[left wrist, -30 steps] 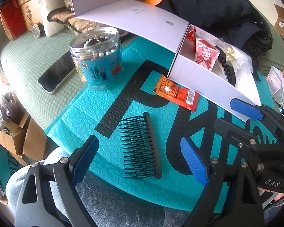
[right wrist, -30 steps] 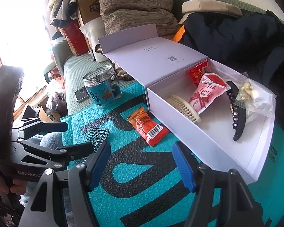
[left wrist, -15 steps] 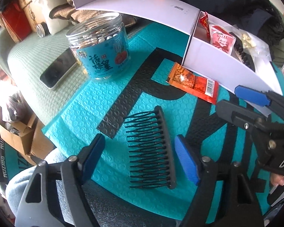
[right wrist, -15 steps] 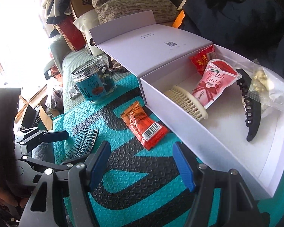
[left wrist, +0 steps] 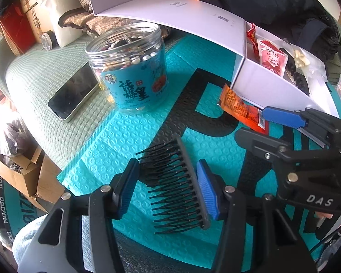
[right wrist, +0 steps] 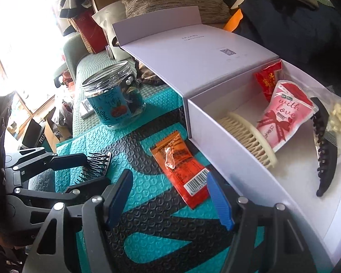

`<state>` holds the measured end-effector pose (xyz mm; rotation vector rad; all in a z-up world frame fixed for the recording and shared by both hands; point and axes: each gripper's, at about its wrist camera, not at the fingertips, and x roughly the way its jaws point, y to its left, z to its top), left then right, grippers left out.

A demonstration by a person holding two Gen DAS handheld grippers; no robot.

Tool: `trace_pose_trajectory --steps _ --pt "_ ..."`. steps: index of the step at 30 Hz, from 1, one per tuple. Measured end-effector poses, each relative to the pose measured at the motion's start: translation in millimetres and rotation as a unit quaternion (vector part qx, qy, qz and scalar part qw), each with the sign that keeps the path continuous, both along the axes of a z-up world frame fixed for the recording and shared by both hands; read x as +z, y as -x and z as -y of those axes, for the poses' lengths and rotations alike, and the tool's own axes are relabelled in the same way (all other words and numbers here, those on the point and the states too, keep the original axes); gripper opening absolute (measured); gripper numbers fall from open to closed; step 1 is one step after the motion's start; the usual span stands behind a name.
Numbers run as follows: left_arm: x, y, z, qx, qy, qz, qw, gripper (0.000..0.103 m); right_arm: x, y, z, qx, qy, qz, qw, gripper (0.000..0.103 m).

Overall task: Organize objects
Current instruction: 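Lower the left tool onto the black comb on the mat and grasp it, then grasp the orange snack packet with the right tool while the left tool holds the comb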

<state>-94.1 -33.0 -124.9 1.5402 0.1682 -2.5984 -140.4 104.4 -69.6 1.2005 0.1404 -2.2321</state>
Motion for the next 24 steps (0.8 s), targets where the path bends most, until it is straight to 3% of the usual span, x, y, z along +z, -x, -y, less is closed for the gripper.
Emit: trace_pose_trajectory --steps 5,9,14,21,24 --pt "0.0 -1.6 12.6 0.008 -0.012 -0.006 0.9999 0.051 -4.1 -3.0 12.6 0.011 -0.034 -0.011 0.999 0.066" --pt "-0.3 -2.7 21.6 0.009 -0.007 -0.011 0.9999 0.051 -0.9 -7.8 14.2 0.028 -0.022 -0.003 0.999 0.065" --pt "-0.2 -4.1 34.7 0.02 -0.009 -0.015 0.9996 0.051 6.8 -6.9 11.6 0.005 -0.029 -0.033 0.999 0.064" --pt "-0.5 -5.8 39.9 0.019 -0.01 -0.019 0.9996 0.051 -6.4 0.1 31.1 0.019 -0.093 -0.047 0.994 0.062" --pt "-0.8 -6.2 41.4 0.021 -0.015 -0.02 0.9995 0.051 -6.7 2.6 34.8 0.02 -0.087 -0.046 0.995 0.06"
